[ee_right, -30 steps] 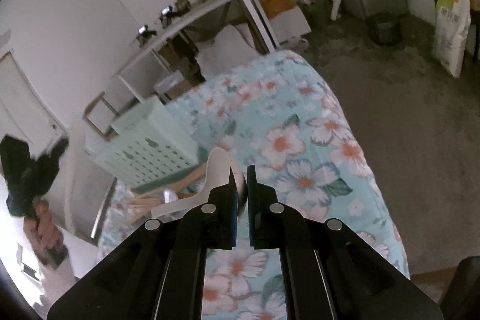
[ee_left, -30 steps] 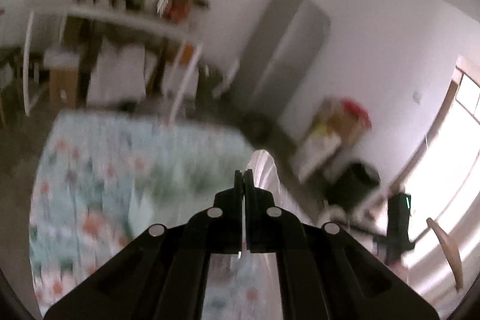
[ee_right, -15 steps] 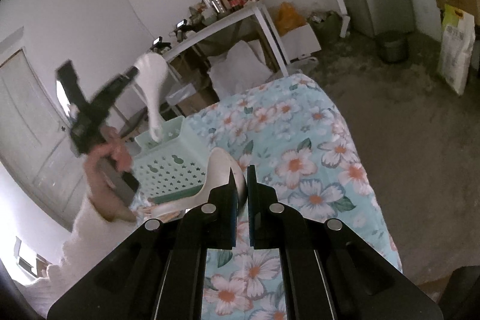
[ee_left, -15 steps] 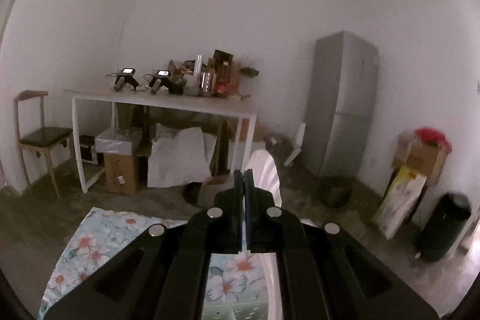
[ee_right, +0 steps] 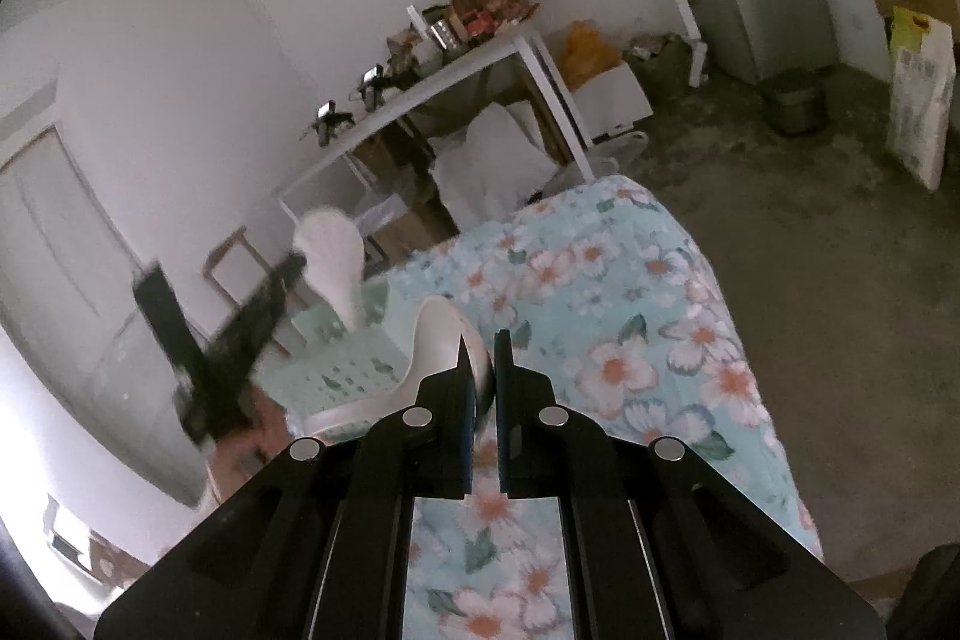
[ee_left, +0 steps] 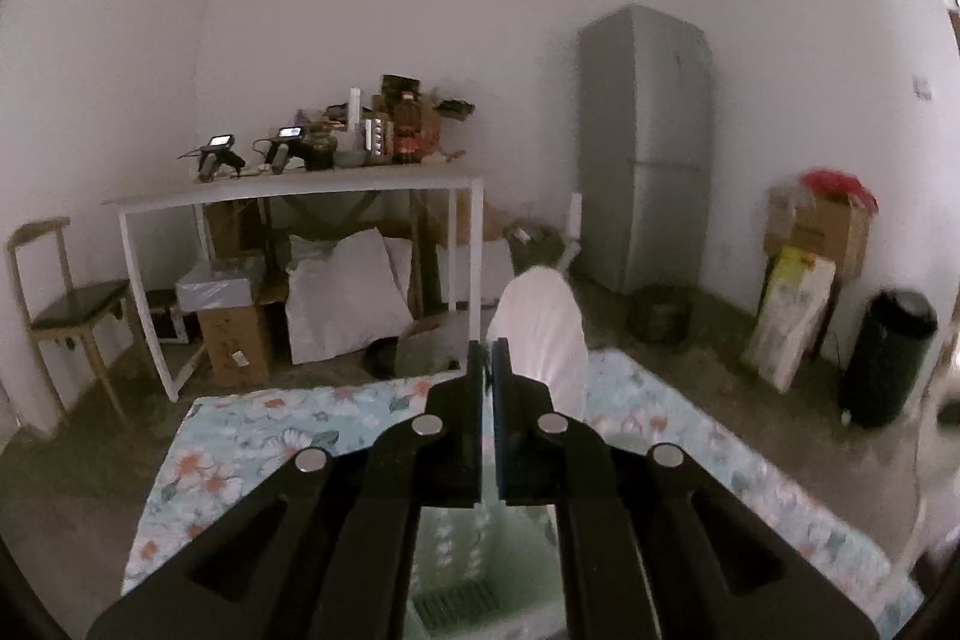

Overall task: Organize utensils
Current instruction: 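Lower the white spoon into the green caddy and open the left gripper, then lower the white spatula into the caddy and open the right gripper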

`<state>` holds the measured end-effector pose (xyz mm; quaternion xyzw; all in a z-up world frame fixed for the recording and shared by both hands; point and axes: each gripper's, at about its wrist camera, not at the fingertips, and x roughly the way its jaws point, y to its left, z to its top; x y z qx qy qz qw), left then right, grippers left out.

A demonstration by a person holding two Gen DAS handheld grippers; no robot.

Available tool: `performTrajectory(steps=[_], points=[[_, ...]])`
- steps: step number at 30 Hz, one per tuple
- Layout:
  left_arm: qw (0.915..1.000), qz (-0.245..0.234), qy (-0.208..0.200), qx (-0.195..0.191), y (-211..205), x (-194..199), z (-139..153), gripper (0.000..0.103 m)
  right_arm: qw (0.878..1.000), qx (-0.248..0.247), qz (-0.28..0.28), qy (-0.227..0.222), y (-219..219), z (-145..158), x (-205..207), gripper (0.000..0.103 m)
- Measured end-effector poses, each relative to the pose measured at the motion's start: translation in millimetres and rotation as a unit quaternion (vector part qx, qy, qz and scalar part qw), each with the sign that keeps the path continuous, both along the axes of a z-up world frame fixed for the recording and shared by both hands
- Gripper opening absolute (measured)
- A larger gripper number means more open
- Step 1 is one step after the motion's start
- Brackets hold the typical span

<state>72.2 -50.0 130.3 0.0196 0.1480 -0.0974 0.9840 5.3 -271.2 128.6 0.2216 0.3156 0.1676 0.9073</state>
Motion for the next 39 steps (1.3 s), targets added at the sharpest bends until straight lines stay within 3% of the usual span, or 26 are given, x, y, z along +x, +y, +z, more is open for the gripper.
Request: performTrajectory(steps=[5, 8, 10, 12, 17, 22, 26, 30, 37, 39], points=[[0.9984, -0.023, 0.038, 0.036, -4.8, -12.3, -21.1, 0.006, 1.000, -0.006, -0.003, -0.022, 10.7, 20.4, 12.5, 0.004], [0.9980, -0.015, 0.039, 0.047, -2.3, -18.2, -27.9, 0.011, 1.000, -0.018, -0.001, -0.022, 20.1, 29.3, 21.9, 0.004], [0.9984, -0.017, 0.039, 0.036, 2.6, -23.2, -26.1, 0.030, 0.999, -0.032, -0.005, -0.021, 26.8, 34.2, 27.1, 0.004], [0.9992, -0.021, 0.031, 0.014, 12.9, -31.8, -21.8, 0.040, 0.998, -0.054, -0.014, -0.022, 31.2, 37.5, 30.5, 0.004], [0.9995, -0.022, 0.021, -0.006, 37.6, -60.9, -10.6, 0.041, 0.993, -0.107, -0.029, -0.032, 41.1, 45.5, 41.7, 0.004], [0.9998, -0.013, 0.014, -0.004, 59.4, -94.0, -8.7, 0.042, 0.984, -0.164, -0.041, -0.059, 57.7, 55.3, 53.0, 0.004], [0.9999, 0.001, 0.013, 0.002, 72.0, -117.7, -12.5, 0.042, 0.971, -0.223, -0.045, -0.077, 80.2, 56.4, 64.3, 0.004], [0.9997, 0.019, 0.002, 0.012, 78.2, -134.9, -14.5, 0.045, 0.942, -0.315, -0.049, -0.107, 117.2, 40.8, 63.7, 0.004], [0.9992, 0.027, 0.002, 0.030, 79.0, -146.1, -17.3, 0.050, 0.908, -0.399, 0.025, -0.129, 173.5, 13.4, 53.3, 0.008], [0.9994, 0.025, 0.012, 0.022, 81.3, -147.8, -18.9, 0.051, 0.906, -0.405, 0.054, -0.113, 184.9, 5.1, 58.0, 0.011]])
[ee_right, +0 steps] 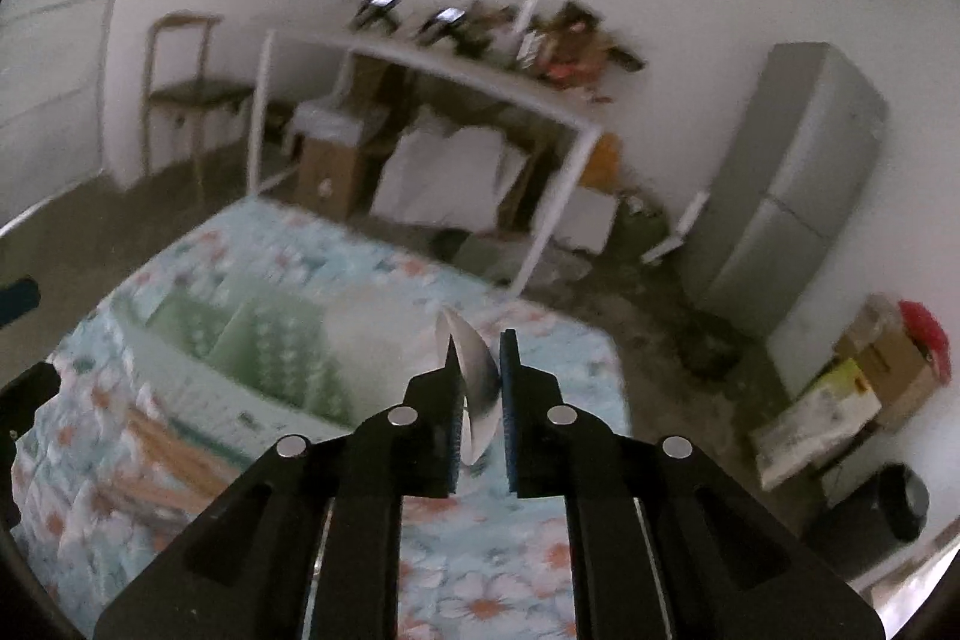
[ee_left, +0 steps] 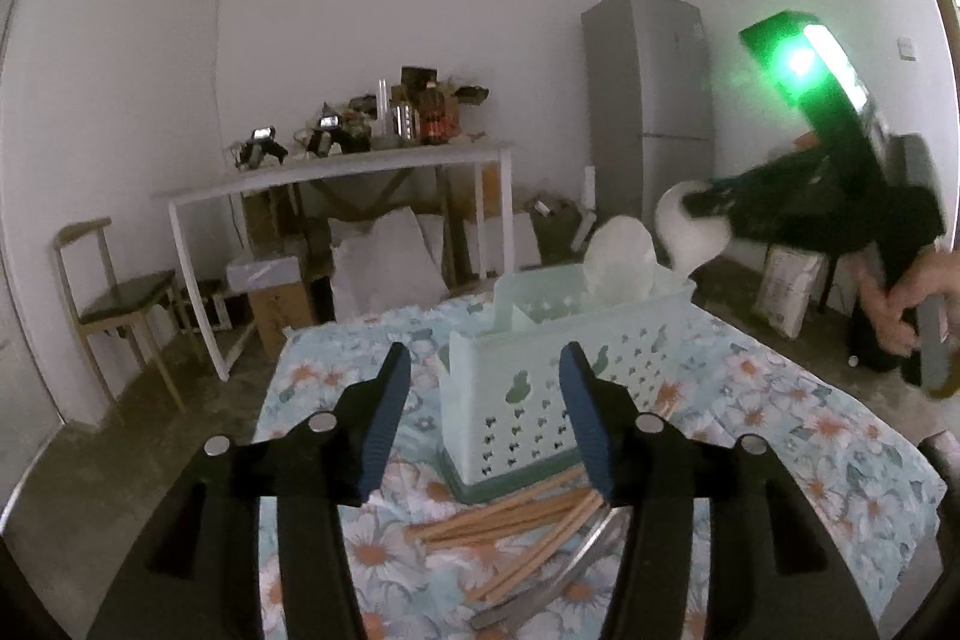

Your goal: Organize utensils

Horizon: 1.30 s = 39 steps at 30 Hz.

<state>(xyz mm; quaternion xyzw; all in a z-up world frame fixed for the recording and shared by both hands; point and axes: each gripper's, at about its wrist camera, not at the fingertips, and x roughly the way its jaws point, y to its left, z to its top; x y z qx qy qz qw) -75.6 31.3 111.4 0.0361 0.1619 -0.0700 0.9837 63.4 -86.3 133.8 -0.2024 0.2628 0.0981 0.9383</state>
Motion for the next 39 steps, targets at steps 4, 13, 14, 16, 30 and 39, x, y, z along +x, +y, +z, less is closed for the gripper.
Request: performTrajectory(steps=[4, 13, 14, 16, 30, 39], points=[[0.9995, -0.005, 0.024, -0.022, 9.8, 2.8, -4.2, 0.056, 0.997, 0.017, 0.029, 0.074, 7.2, -18.4, 7.8, 0.030], [0.9808, -0.118, 0.146, -0.053, -1.4, 27.7, -37.8, 0.056, 0.990, 0.125, 0.040, 0.047, -26.0, 17.2, -11.1, 0.061], [0.9773, -0.129, 0.158, -0.057, -5.0, 33.0, -42.3, 0.054, 0.989, 0.136, 0.038, 0.043, -30.5, 20.3, -14.9, 0.061], [0.9695, -0.151, 0.182, -0.064, -11.7, 44.6, -51.9, 0.045, 0.986, 0.161, 0.032, 0.041, -43.1, 21.2, -23.6, 0.061], [0.9312, -0.257, 0.256, 0.040, -90.5, 132.3, -87.4, 0.023, 0.918, 0.313, -0.019, 0.241, -107.8, -97.3, -70.5, 0.053], [0.9295, -0.255, 0.258, 0.070, -90.5, 133.2, -86.2, 0.011, 0.901, 0.339, -0.038, 0.268, -116.5, -122.9, -85.3, 0.052]])
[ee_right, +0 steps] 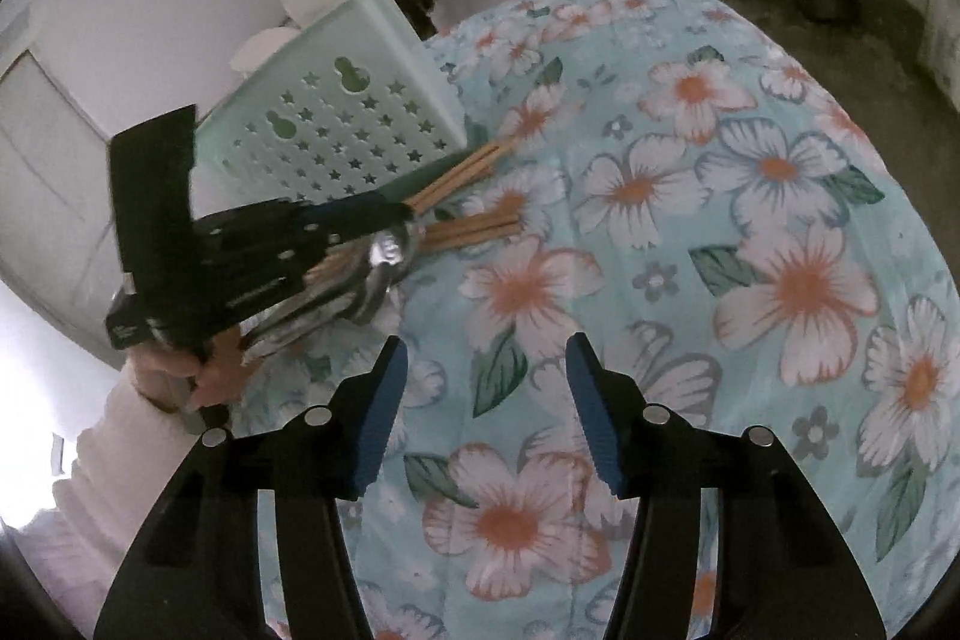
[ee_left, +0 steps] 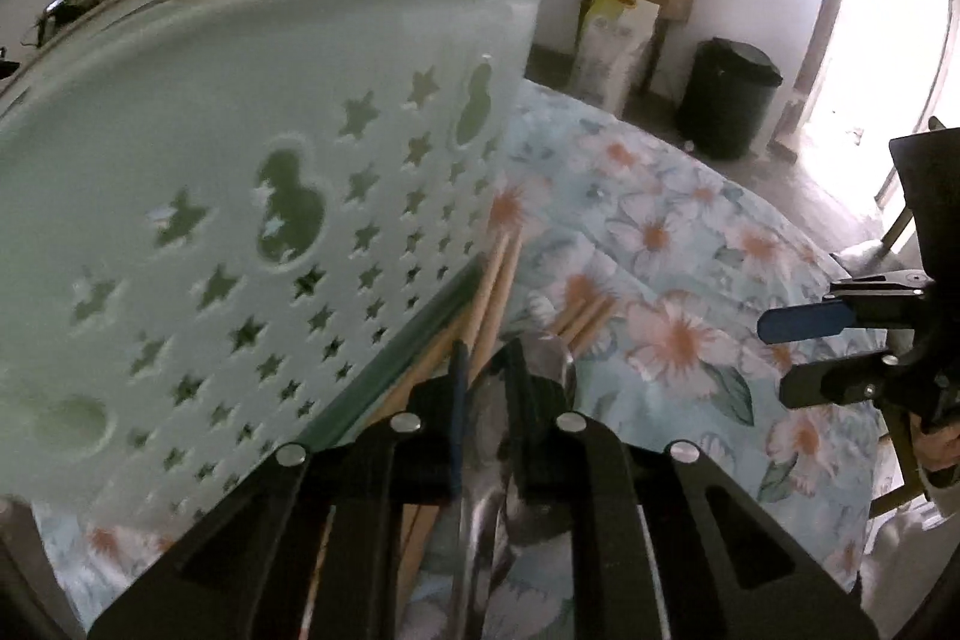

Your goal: Organize utensils

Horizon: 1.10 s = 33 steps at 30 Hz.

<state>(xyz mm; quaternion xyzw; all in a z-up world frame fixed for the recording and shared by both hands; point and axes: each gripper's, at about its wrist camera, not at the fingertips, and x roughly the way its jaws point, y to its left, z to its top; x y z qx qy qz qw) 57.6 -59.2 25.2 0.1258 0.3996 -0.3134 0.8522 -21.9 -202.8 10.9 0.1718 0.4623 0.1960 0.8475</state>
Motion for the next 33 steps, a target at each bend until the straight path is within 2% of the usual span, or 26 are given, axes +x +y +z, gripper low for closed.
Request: performTrajectory(steps=[2, 5, 7, 10, 11, 13, 16, 18, 19, 22, 23, 24, 25, 27, 28, 29, 33], points=[[0.9998, 0.019, -0.002, -0.003, 8.4, -5.8, 3.3, 0.011, 1.000, 0.004, 0.002, 0.000, -1.5, -3.0, 5.1, 0.052], [0.9966, 0.068, 0.018, -0.042, 33.0, -10.6, 10.1, 0.011, 1.000, 0.007, 0.014, 0.000, 1.9, -3.8, 4.7, 0.052], [0.9914, 0.106, 0.026, -0.073, 52.9, -15.5, 14.6, 0.011, 1.000, 0.009, 0.021, -0.001, 6.8, -4.1, 9.8, 0.052], [0.9759, 0.184, 0.015, -0.116, 89.6, -32.8, 24.3, 0.011, 0.999, 0.014, 0.037, -0.004, 21.3, -1.5, 13.7, 0.052], [0.9684, 0.212, 0.015, -0.130, 99.9, -36.0, 26.0, 0.011, 0.999, 0.017, 0.043, -0.003, 26.8, -1.5, 15.2, 0.052], [0.9444, 0.276, 0.031, -0.175, 126.4, -41.8, 23.4, 0.011, 0.998, 0.021, 0.054, -0.002, 35.7, -2.4, 18.2, 0.052], [0.9090, 0.340, 0.054, -0.236, 155.1, -45.1, 9.5, 0.011, 0.997, 0.027, 0.070, 0.008, 51.2, -7.3, 28.4, 0.052], [0.8779, 0.386, 0.064, -0.276, 173.3, -50.7, -1.4, 0.011, 0.997, 0.031, 0.074, 0.014, 59.1, -11.4, 34.3, 0.052], [0.8652, 0.397, 0.071, -0.298, 178.3, -52.4, -6.7, 0.011, 0.997, 0.031, 0.074, 0.016, 60.9, -13.1, 35.5, 0.052], [0.8392, 0.404, 0.106, -0.348, 195.2, -59.2, -19.7, 0.011, 0.997, 0.034, 0.065, 0.033, 64.3, -22.2, 38.1, 0.049], [0.8354, 0.402, 0.111, -0.358, 198.2, -61.1, -22.4, 0.012, 0.996, 0.042, 0.065, 0.040, 64.8, -25.3, 38.2, 0.047], [0.8357, 0.398, 0.116, -0.360, 200.2, -63.3, -24.8, 0.012, 0.996, 0.045, 0.065, 0.042, 64.7, -27.1, 37.9, 0.046], [0.8424, 0.389, 0.118, -0.353, 196.8, -62.9, -26.6, 0.012, 0.996, 0.044, 0.065, 0.041, 64.9, -27.7, 37.6, 0.043], [0.8643, 0.367, 0.113, -0.325, 197.9, -63.6, -20.2, 0.013, 0.996, 0.039, 0.065, 0.038, 64.5, -29.7, 36.6, 0.040], [0.8791, 0.357, 0.105, -0.298, 196.0, -62.1, -16.1, 0.017, 0.996, 0.040, 0.064, 0.040, 63.6, -30.3, 37.4, 0.037], [0.8900, 0.350, 0.096, -0.276, 194.6, -60.7, -13.0, 0.019, 0.996, 0.044, 0.062, 0.043, 62.6, -32.7, 38.3, 0.036], [0.9216, 0.317, 0.076, -0.211, 193.3, -48.1, -10.0, 0.036, 0.996, 0.057, 0.054, 0.051, 56.5, -37.0, 42.9, 0.030]])
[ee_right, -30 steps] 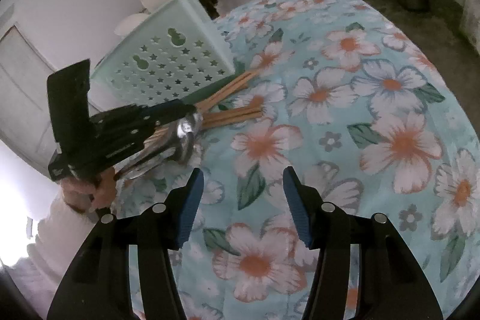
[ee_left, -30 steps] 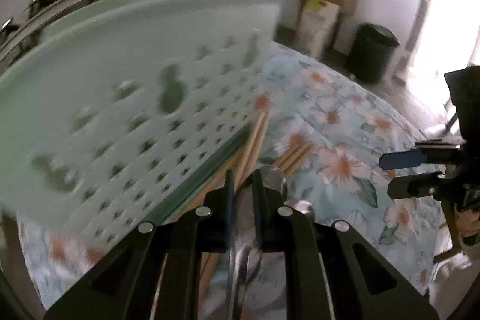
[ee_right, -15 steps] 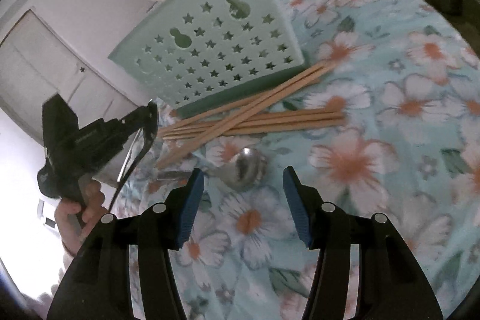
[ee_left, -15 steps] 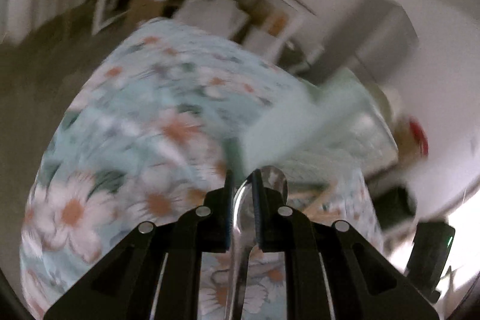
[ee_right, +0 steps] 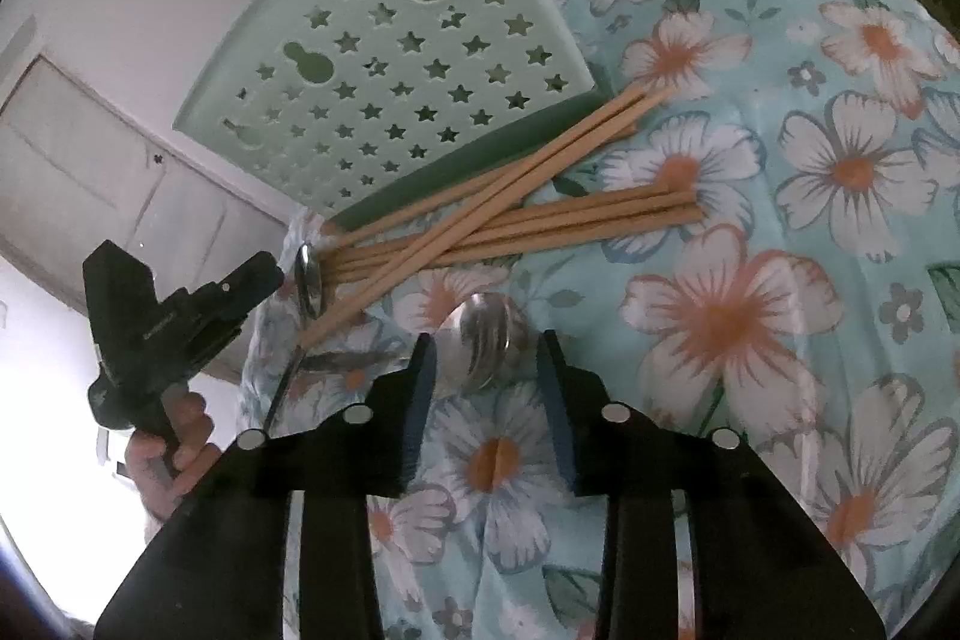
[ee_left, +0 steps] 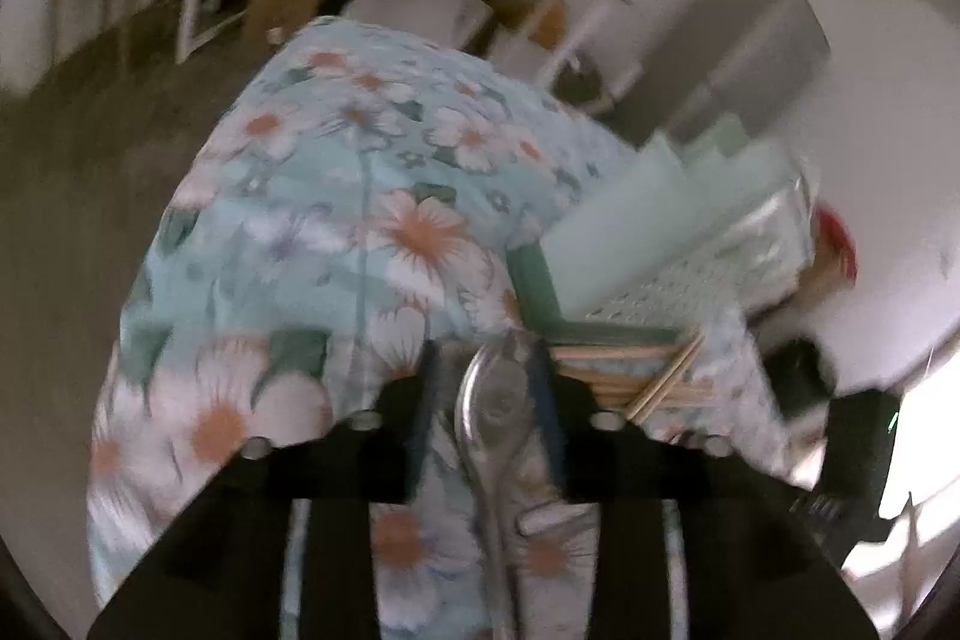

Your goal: Organize utensils

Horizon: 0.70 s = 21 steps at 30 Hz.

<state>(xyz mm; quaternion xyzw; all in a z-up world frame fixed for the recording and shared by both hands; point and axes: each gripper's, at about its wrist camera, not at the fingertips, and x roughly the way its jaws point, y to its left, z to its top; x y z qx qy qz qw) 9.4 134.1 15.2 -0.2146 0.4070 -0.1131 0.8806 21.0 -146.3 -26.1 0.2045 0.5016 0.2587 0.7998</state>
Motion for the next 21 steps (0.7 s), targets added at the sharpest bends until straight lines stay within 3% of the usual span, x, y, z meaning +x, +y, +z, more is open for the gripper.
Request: performTrajectory(steps=[3, 9, 13, 15, 16, 21], points=[[0.9986, -0.046, -0.001, 0.027, 1.2, 15.8, -9.2, 0.036, 1.000, -0.004, 0.003, 0.003, 2.0, -0.4, -1.2, 0.028], [0.9908, -0.133, 0.002, -0.024, 11.3, 35.0, -23.9, 0.036, 1.000, -0.012, 0.012, 0.004, 12.4, -2.1, 0.1, 0.025], [0.9871, -0.157, 0.009, -0.028, 10.0, 33.4, -25.8, 0.023, 1.000, 0.010, 0.004, 0.014, 16.8, -4.5, 5.4, 0.018], [0.9817, -0.180, 0.024, -0.057, 8.9, 32.7, -30.9, 0.013, 1.000, 0.006, 0.002, 0.013, 17.7, -4.4, 7.4, 0.013], [0.9809, -0.182, 0.030, -0.064, 10.1, 30.8, -33.7, 0.008, 1.000, 0.004, 0.003, 0.013, 16.0, -3.9, 8.3, 0.008], [0.9872, -0.148, 0.013, -0.057, 14.3, 13.5, -25.3, 0.002, 1.000, 0.019, -0.004, 0.001, 10.3, -0.1, 9.7, 0.005]])
